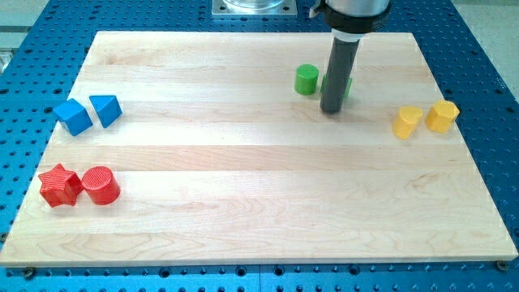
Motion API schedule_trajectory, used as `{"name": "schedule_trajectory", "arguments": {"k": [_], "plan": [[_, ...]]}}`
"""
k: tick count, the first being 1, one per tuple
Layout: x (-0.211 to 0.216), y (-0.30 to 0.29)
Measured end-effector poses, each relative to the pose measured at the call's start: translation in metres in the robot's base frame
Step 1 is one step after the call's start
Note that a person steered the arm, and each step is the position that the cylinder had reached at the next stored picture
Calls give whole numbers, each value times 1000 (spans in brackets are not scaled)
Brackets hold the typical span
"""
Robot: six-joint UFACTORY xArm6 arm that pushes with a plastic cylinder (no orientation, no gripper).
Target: Move the blue blocks towards the top center of the board
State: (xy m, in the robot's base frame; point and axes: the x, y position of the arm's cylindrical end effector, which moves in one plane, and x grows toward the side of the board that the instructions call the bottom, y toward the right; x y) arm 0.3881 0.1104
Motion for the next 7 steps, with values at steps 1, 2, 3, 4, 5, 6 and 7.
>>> {"name": "schedule_trajectory", "arguments": {"k": [1, 2, 3, 4, 5, 6, 7], "plan": [[1, -11], [-2, -77], [48, -140], [79, -255], [80, -335], [81, -407], [73, -414]]}}
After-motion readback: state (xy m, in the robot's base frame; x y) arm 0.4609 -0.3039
